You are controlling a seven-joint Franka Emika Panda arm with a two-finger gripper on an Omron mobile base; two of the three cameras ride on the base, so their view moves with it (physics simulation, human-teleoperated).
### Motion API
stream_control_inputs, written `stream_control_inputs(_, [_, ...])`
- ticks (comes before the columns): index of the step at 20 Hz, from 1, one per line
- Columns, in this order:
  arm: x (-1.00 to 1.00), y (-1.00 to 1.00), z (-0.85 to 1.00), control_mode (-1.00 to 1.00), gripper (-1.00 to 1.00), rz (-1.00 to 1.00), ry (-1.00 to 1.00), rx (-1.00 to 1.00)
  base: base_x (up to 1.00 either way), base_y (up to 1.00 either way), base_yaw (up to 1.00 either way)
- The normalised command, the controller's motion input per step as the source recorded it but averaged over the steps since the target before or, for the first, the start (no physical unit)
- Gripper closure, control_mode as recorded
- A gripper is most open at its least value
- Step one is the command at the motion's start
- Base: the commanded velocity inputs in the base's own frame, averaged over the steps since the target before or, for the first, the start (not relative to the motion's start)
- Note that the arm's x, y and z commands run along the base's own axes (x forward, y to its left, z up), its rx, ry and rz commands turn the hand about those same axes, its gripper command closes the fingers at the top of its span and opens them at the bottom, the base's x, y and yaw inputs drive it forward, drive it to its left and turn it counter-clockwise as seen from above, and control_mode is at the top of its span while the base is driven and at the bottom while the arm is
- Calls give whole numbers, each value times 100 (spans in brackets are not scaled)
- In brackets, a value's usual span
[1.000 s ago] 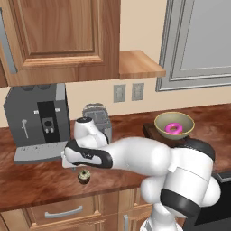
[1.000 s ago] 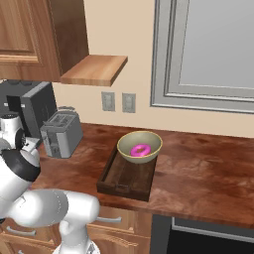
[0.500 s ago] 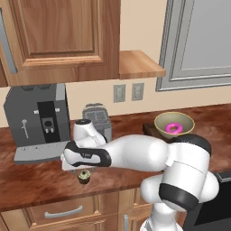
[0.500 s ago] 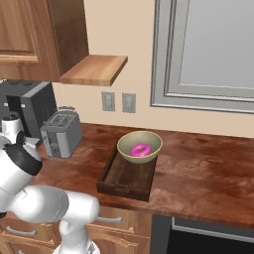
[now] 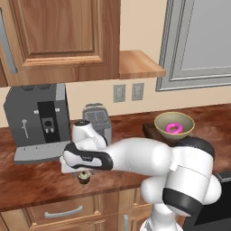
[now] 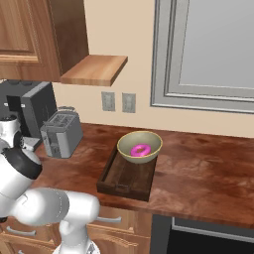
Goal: Place the bowl with donut and the cupcake onto the tray.
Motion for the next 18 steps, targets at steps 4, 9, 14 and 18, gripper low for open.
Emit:
stream_control_inputs(4, [-12, -24, 0, -100, -100, 0, 0, 0, 0, 0, 0])
stream_control_inputs(9, [0, -14, 0, -100, -100, 0, 0, 0, 0, 0, 0])
stream_control_inputs(14, [1, 1, -10, -100, -100, 0, 0, 0, 0, 0, 0])
stream_control_inputs(18, [7, 2, 0, -100, -100, 0, 0, 0, 0, 0, 0])
